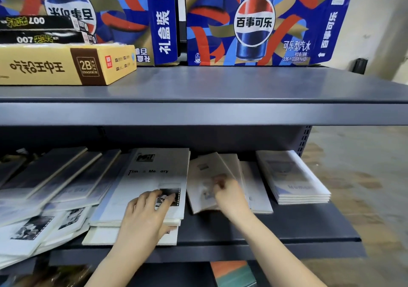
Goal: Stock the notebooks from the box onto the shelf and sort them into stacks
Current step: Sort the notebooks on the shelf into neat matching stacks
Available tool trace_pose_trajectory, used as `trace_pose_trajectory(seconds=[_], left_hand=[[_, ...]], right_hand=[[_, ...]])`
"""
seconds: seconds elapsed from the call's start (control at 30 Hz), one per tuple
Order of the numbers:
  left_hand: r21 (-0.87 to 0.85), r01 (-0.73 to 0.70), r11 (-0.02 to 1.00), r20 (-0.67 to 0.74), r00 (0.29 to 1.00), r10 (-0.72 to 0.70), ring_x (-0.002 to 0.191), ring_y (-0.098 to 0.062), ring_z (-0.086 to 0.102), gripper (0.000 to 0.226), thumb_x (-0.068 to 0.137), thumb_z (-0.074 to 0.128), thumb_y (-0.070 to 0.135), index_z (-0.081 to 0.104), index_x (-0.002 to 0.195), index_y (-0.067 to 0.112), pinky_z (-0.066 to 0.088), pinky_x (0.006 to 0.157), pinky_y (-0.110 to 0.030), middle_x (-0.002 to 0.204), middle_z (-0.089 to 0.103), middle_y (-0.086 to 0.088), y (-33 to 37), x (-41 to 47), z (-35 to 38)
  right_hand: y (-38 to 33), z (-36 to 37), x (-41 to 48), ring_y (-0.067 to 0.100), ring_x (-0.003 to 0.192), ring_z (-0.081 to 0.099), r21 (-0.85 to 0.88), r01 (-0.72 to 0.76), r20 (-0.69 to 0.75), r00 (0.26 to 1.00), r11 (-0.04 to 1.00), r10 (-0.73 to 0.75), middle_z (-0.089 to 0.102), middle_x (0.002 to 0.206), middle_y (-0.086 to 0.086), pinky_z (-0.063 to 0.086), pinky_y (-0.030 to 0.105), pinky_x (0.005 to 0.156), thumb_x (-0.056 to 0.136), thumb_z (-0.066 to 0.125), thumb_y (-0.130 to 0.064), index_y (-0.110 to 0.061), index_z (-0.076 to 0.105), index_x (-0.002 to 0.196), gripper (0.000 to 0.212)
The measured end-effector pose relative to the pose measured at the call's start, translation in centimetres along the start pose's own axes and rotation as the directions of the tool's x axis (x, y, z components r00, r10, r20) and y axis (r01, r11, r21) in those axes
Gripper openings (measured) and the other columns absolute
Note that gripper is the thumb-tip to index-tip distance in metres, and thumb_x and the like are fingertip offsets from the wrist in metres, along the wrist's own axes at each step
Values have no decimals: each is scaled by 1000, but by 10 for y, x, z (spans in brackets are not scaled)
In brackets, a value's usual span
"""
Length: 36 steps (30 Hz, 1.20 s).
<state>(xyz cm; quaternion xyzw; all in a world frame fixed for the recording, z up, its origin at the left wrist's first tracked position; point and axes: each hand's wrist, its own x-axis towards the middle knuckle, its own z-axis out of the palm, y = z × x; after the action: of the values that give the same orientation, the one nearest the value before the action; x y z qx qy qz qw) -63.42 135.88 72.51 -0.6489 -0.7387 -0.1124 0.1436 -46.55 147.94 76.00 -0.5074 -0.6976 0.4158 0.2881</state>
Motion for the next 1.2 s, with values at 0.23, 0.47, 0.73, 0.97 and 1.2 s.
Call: trace_pose_trajectory(seconds=[0.23,0.47,0.73,0.97,1.2], left_hand=[[-165,-140,976,-94,988,125,97,-9,59,50,79,36,64,57,112,33,54,76,-28,106,61,14,68,26,-16],[-271,86,959,176,984,-38,130,-18,34,52,89,51,43,35,135,25,29,107,-30,138,41,5,116,77,23],[47,73,996,252,964,-83,120,-28,45,61,90,46,51,32,136,13,39,92,-37,130,48,-10,131,87,23],[90,34,995,224,973,-54,112,-27,54,45,94,42,35,35,133,15,43,82,-32,122,56,-8,132,80,8],[-524,396,754,-14,881,-473,65,-36,55,28,96,43,24,49,72,9,38,59,-36,69,62,-20,121,74,-31]], right_hand=[[28,-43,21,35,112,49,-134,-28,-171,985,991,5,52,119,19,39,32,87,87,45,-6,-4,55,122,36],[59,-42,26,32,106,54,-236,-92,-114,991,967,67,63,103,16,38,30,77,90,55,-25,-3,55,94,22],[68,-39,23,28,99,57,-300,-115,-131,988,947,79,66,96,4,46,35,84,87,50,-52,-15,52,85,38],[53,-47,15,17,85,58,-160,-62,-29,998,985,58,65,84,-3,44,23,68,88,51,-44,-17,60,81,30],[38,-63,6,14,88,60,385,-112,130,989,916,66,64,87,-6,46,31,86,97,47,-30,-19,61,90,20]])
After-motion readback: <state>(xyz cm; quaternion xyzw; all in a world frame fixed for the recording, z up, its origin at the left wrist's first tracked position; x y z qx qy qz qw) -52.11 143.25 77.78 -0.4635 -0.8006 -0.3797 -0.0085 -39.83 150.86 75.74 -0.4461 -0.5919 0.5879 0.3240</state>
